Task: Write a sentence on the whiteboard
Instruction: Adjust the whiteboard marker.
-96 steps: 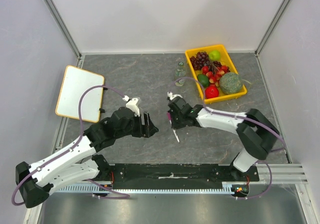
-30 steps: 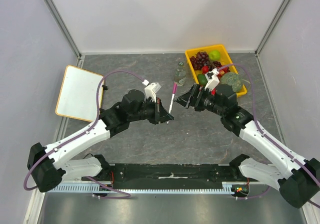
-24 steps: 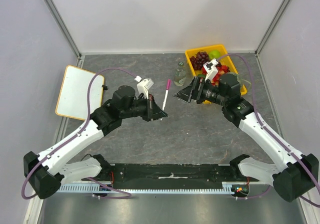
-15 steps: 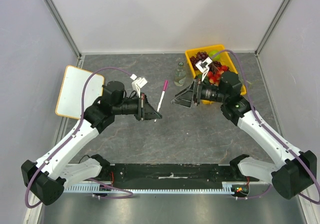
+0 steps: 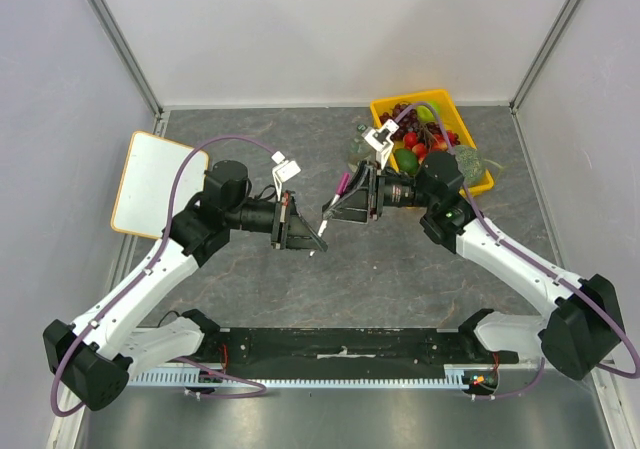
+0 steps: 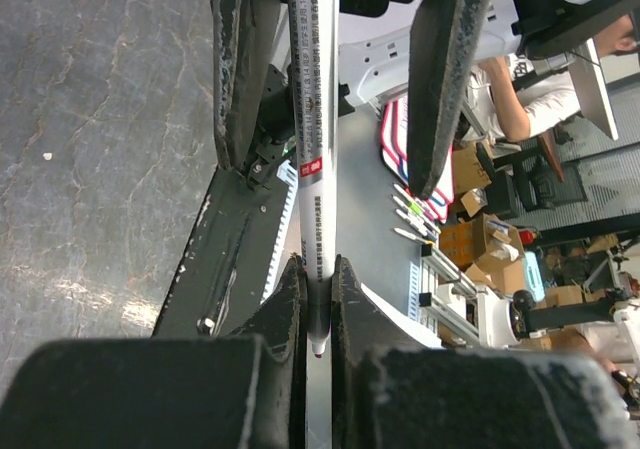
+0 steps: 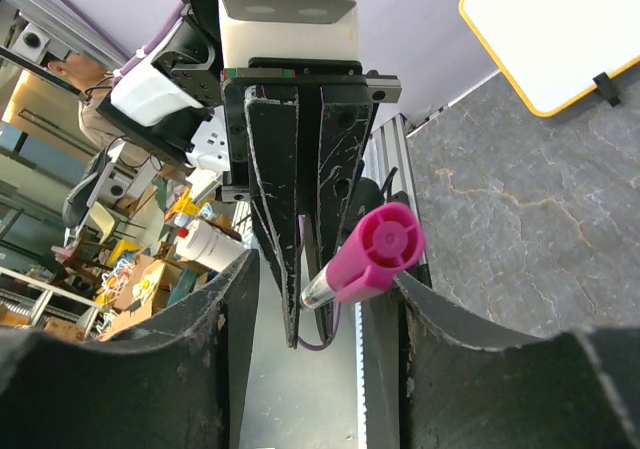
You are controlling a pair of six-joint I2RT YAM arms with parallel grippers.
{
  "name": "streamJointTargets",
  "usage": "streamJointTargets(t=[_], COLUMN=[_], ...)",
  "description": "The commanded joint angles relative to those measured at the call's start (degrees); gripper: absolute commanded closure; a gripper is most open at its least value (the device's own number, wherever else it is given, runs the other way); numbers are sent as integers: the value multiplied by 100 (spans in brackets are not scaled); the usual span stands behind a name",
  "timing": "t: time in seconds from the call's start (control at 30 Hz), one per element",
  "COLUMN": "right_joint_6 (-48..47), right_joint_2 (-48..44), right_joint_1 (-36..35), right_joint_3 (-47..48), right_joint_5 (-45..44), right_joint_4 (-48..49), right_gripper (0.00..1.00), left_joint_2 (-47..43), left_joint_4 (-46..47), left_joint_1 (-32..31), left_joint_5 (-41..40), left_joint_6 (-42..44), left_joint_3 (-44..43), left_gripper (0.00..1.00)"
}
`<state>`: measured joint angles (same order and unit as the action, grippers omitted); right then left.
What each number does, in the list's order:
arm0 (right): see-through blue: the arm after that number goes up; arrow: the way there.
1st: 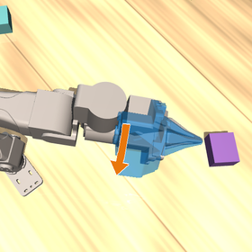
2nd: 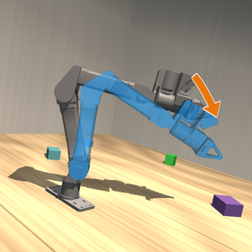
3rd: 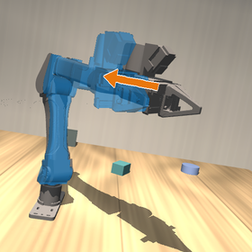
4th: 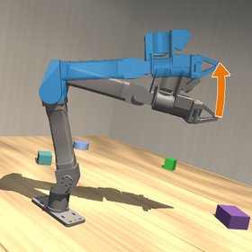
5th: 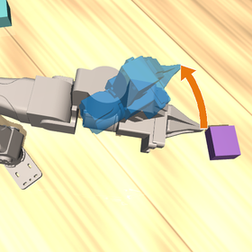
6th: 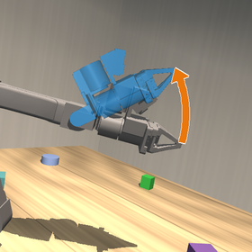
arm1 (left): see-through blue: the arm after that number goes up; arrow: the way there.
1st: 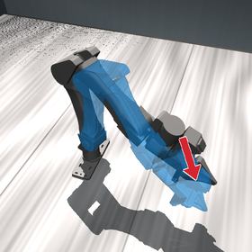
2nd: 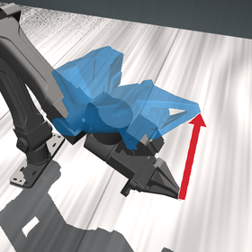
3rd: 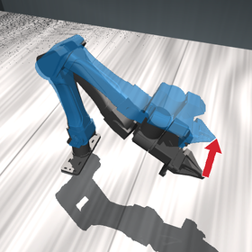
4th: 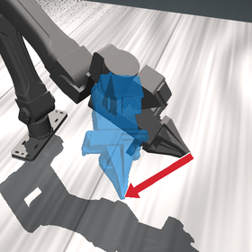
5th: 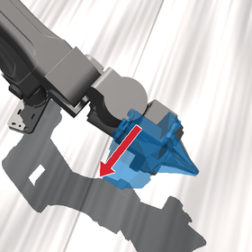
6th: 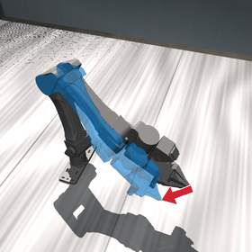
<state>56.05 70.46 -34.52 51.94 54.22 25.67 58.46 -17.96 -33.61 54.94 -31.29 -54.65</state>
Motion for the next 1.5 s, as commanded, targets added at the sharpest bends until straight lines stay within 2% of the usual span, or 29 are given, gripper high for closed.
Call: streamJointTargets(t=[0.0, 0.07, 0.33, 0.63, 0.7, 0.73, 1.0, 1.2, 1.27, 1.3, 1.33, 1.37, 1.47], right_joint_6=[125, 117, -86, -209, -217, -218, -173, -182, -217, -226, -252, -357, -866], right_joint_2=[12, 47, 100, 74, 65, 47, 91, 82, 82, 82, 82, 74, 12], right_joint_1=[-28, -54, -81, -81, -90, -81, -81, -90, -81, -90, -81, -81, -90], right_joint_3=[26, 18, -17, -114, -114, -114, -79, -105, -105, -105, -105, -88, 35], right_joint_5=[212, 308, 563, 599, 599, 590, 616, 704, 748, 783, 810, 784, 679], right_joint_4=[438, 448, 175, 78, 70, 70, 96, 87, 52, 43, 26, -131, -807], right_gripper=[48, 54, 57, 75, 83, 83, 72, 71, 76, 83, 95, 100, 100], left_joint_2=[-45, -80, -63, -80, -97, -98, -141, -177, -168, -168, -159, -168, -185], left_joint_4=[231, 231, 152, -111, -155, -182, -358, -367, -367, -367, -367, -375, -375], left_joint_1=[21, 21, 21, 21, 21, 21, 21, 29, 21, 21, 21, 12, 21], left_joint_5=[412, 447, 544, 597, 632, 641, 615, 553, 544, 536, 536, 544, 448], left_joint_6=[44, 70, 149, 422, 457, 500, 606, 606, 606, 606, 606, 606, 633], left_joint_3=[-107, -63, -10, -10, 7, 7, 69, 104, 104, 95, 95, 87, 78], left_gripper=[98, 98, 98, 98, 98, 98, 98, 98, 98, 98, 98, 98, 98])
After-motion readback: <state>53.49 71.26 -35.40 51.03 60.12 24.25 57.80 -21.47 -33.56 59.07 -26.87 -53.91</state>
